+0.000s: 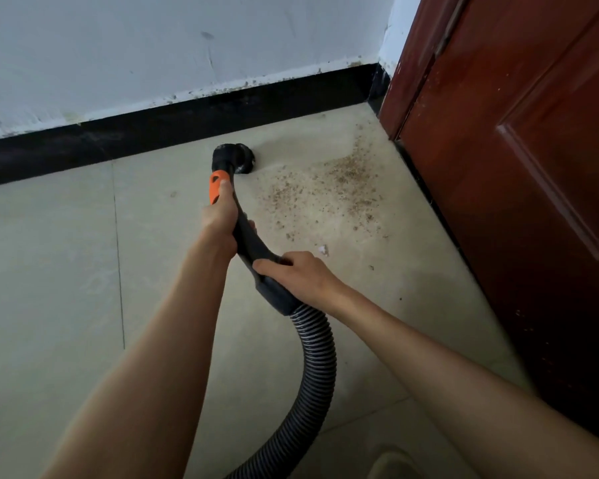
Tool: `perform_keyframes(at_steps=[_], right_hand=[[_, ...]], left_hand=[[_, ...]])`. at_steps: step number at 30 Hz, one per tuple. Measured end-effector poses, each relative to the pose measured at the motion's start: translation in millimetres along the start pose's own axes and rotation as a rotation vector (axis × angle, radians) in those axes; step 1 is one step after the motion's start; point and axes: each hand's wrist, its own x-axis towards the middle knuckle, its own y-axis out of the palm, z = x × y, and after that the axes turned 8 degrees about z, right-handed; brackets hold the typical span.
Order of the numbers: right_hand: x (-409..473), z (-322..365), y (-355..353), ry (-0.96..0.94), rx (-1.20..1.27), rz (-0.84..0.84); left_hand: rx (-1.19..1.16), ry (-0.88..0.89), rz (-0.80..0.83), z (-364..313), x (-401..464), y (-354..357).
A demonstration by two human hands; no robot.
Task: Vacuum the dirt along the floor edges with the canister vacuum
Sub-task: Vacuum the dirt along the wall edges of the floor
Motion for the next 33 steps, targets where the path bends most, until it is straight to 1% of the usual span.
perform_keyframes(at_steps=[4,7,11,22,26,30,33], right_hand=[[-5.0,-7.8,11.1,-0.046,-0.128,0.015],[-7.8,-10.7,14.6,-0.053,-0.151,-0.049],[-9.2,-15.5,10.0,-0.044,-0.166,-0.119],[-18.3,-40.0,-12.5,-0.001,0.012,-0.271],[-18.2,-45.6,-23.8,0.016,0.078,-0.338],[-16.3,-49.7,-33.8,0.021,0.117,-0.407],[-13.7,-52.7,-38.0,0.017,0.119,-0.42]], left_hand=[[-0.046,-0.015,0.025,23.3,-11.8,-7.5],[-0.038,-0.01,0.002,26.3,-17.0,-3.6],[0.04,0.018,0.006,26.0,-20.3,8.6],[0.192,0.054,0.101,26.3,-28.4,65.4],[0.262,0.072,0.167,22.4,-28.1,88.5],[0.331,0.098,0.218,20.1,-27.0,105.8],[0.345,0.109,0.235,19.8,-25.8,110.5]])
